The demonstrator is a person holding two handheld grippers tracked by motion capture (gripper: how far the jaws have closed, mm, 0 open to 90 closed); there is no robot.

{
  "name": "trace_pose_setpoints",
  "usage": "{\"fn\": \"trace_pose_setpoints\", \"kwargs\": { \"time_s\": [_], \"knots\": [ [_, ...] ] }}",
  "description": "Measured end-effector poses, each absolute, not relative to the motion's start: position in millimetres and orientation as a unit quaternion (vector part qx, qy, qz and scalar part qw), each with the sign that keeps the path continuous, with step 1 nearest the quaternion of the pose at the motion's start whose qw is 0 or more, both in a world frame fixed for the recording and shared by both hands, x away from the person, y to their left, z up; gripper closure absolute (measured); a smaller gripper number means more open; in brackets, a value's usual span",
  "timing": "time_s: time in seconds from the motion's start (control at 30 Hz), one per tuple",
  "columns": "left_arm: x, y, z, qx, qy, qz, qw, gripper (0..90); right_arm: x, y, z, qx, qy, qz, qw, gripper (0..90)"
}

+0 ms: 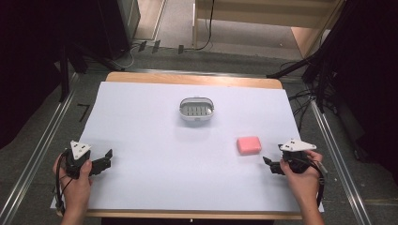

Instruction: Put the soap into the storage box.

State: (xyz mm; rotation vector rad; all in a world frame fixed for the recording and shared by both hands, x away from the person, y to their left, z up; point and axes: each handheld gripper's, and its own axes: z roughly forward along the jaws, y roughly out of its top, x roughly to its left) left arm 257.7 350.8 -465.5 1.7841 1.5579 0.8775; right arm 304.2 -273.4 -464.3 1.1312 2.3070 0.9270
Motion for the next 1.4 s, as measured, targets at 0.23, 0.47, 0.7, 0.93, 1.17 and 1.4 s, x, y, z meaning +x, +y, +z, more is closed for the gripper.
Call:
{"fn": "trace_pose_setpoints", "kwargs": {
  "time_s": [0.23,0.47,0.7,0.93,1.17,1.4],
  "knots": [
    [257.9,350.7,-465.7,0.673,0.588,0.331,0.304,13.4,313.3,-266.5,-460.9,0.370,0.855,0.311,0.188,23.6],
    [257.8,350.6,-465.7,0.673,0.587,0.332,0.304,13.4,318.7,-261.3,-458.7,0.353,0.870,0.297,0.177,23.6],
    [257.8,350.6,-465.6,0.673,0.587,0.332,0.304,13.4,325.9,-256.1,-454.5,0.333,0.885,0.278,0.170,23.6],
    [257.8,350.7,-465.6,0.673,0.587,0.331,0.304,13.4,331.8,-252.6,-448.7,0.313,0.894,0.278,0.159,23.3],
    [257.8,350.7,-465.6,0.673,0.587,0.331,0.304,13.4,338.3,-248.4,-445.9,0.292,0.908,0.257,0.154,23.0],
    [257.7,350.7,-465.6,0.673,0.587,0.331,0.304,13.4,343.7,-242.3,-443.8,0.277,0.919,0.239,0.148,22.5]
  ]
}}
